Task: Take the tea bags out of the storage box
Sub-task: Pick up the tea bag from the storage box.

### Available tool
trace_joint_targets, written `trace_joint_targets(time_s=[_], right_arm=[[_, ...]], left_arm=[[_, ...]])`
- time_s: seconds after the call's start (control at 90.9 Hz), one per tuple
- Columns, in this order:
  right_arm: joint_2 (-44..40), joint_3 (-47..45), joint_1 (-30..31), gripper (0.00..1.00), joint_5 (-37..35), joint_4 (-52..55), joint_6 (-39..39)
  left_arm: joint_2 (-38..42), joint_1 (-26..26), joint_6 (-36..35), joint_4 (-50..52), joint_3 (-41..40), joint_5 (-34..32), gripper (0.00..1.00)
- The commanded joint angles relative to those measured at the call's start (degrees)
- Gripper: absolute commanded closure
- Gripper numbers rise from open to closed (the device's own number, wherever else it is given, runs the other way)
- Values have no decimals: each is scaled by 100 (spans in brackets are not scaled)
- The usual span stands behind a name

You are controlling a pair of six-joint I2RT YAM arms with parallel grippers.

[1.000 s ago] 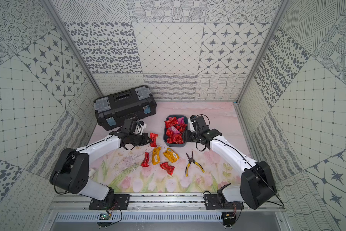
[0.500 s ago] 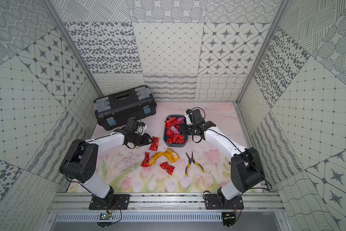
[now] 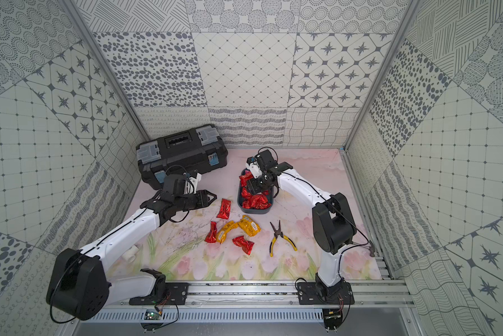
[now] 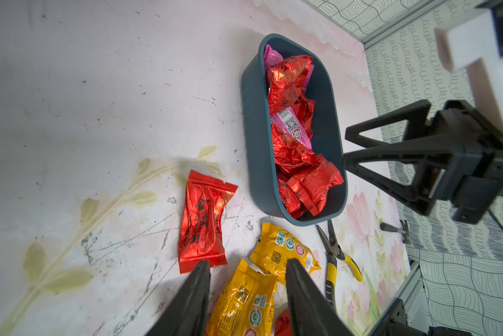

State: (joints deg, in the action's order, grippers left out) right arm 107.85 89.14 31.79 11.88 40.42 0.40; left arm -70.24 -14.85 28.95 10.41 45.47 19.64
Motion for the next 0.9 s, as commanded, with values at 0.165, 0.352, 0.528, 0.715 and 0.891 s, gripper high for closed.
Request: trace_joint_targets(time_s=[0.165,0.352,0.528,0.715,0.891], right_arm=[[936,887,283,47,-473,631,-622],[1237,1081,317,54,-803,781,-628],[1267,1104,351,73,-865,824,-653],[1137,1105,349,96,-804,824,-664],[896,1073,350,100,-676,820,-576]], left_arm=[[1371,61,937,-127,-911,-476,54],[1687,61,1031,-38,-1069,-516,54],[1679,61,1045,-51,-1063,-513,55],[1678,59,1040,-46,-1025,-512,54],[1712,65,1038,-18,-984,-519,55]])
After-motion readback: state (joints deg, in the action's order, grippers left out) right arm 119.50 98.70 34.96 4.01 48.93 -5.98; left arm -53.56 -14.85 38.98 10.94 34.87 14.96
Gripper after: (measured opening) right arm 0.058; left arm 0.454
